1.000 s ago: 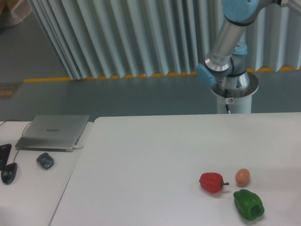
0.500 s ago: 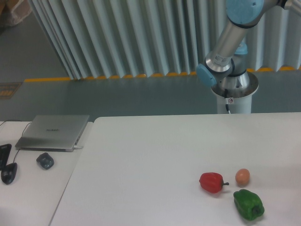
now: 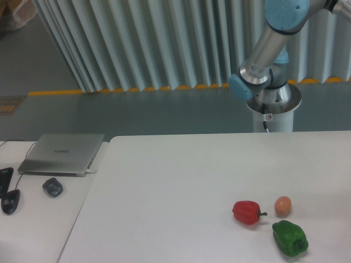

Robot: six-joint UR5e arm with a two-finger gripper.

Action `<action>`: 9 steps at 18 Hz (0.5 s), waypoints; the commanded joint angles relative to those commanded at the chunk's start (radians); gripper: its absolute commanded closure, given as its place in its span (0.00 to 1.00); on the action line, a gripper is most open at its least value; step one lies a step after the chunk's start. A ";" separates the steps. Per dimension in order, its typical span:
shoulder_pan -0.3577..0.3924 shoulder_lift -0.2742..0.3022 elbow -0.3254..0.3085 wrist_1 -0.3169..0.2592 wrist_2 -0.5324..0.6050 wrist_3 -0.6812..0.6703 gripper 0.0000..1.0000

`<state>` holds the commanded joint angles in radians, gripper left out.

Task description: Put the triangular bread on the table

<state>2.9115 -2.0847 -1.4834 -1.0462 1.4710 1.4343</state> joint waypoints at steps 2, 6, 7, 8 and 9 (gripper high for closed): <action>0.000 0.000 0.006 -0.003 0.002 -0.006 0.47; -0.002 0.005 0.028 -0.055 0.002 -0.020 0.69; -0.002 0.006 0.029 -0.057 0.002 -0.023 0.70; -0.002 0.008 0.031 -0.066 0.002 -0.025 0.71; 0.000 0.009 0.043 -0.089 0.000 -0.025 0.71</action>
<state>2.9115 -2.0755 -1.4405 -1.1349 1.4711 1.4097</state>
